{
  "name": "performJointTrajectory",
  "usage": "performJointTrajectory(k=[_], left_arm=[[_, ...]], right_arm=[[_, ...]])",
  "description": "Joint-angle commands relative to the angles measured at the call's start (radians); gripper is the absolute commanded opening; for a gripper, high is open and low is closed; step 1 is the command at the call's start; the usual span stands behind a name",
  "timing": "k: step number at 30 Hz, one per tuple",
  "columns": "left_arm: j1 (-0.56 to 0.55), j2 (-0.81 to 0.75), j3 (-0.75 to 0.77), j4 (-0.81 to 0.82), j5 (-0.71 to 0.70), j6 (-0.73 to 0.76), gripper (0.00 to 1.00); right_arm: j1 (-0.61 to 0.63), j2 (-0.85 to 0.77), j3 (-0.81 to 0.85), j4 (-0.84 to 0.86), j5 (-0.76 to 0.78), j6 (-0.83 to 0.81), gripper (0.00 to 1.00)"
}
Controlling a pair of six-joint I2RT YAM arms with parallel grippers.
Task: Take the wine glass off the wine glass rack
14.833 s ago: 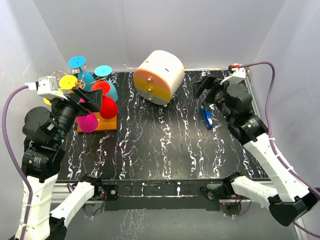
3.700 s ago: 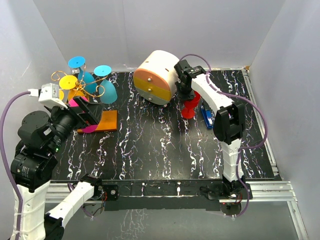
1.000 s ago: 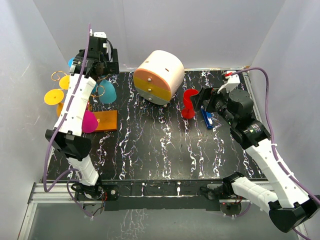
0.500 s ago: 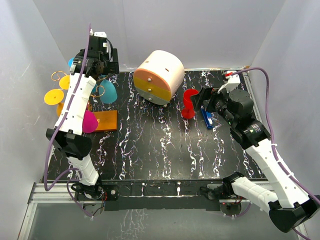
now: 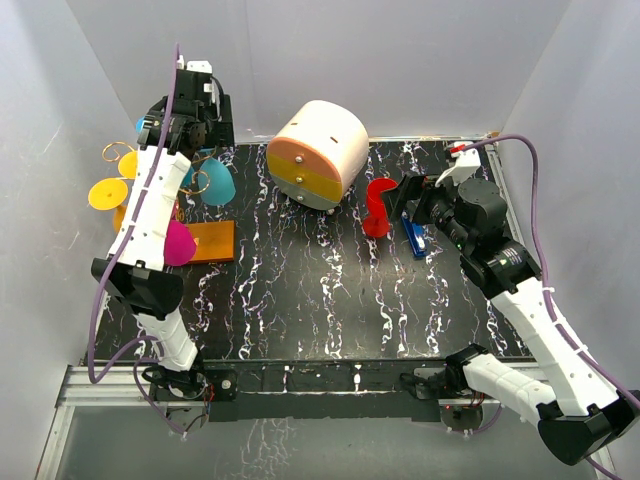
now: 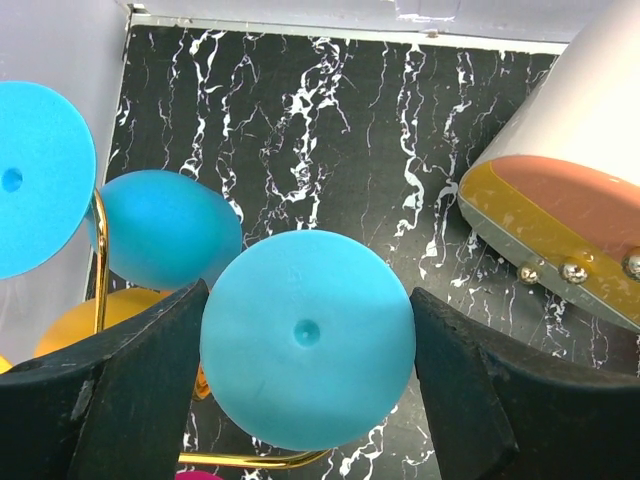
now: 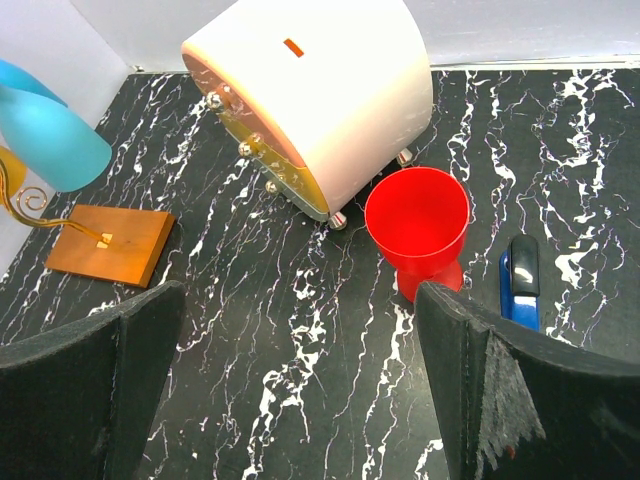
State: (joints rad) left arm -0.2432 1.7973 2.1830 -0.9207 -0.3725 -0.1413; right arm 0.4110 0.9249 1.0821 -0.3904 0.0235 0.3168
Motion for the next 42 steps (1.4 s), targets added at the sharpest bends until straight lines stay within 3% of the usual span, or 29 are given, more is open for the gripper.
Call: performJointTrajectory(k=[1, 23, 27, 32, 42], left_arm=[[0.007, -0.032, 0.052, -0.006, 0.021, 0.006, 0.61], [0.007, -0.201, -0.066, -0.003, 0.11, 0.021, 0.58], [0.007, -0.224, -0.107, 0.004, 0.07, 0.034, 0.58], [0.015, -0.222, -0.132, 0.02, -0.055, 0.061, 0.59], [0.063, -0.126, -0.046, 0.052, -0.006, 0.045, 0.6]], right_arm=[[-0.002, -0.001, 0.009, 0.055, 0.002, 0.001, 0.99], [-0.001, 0.022, 0.022, 0.049, -0.034, 0.046, 0.99], [-0.002, 0.029, 0.025, 0.049, -0.046, 0.056, 0.98], [-0.001, 0.029, 0.029, 0.048, -0.051, 0.064, 0.98], [-0.001, 0.032, 0.038, 0.04, -0.048, 0.064, 0.98]])
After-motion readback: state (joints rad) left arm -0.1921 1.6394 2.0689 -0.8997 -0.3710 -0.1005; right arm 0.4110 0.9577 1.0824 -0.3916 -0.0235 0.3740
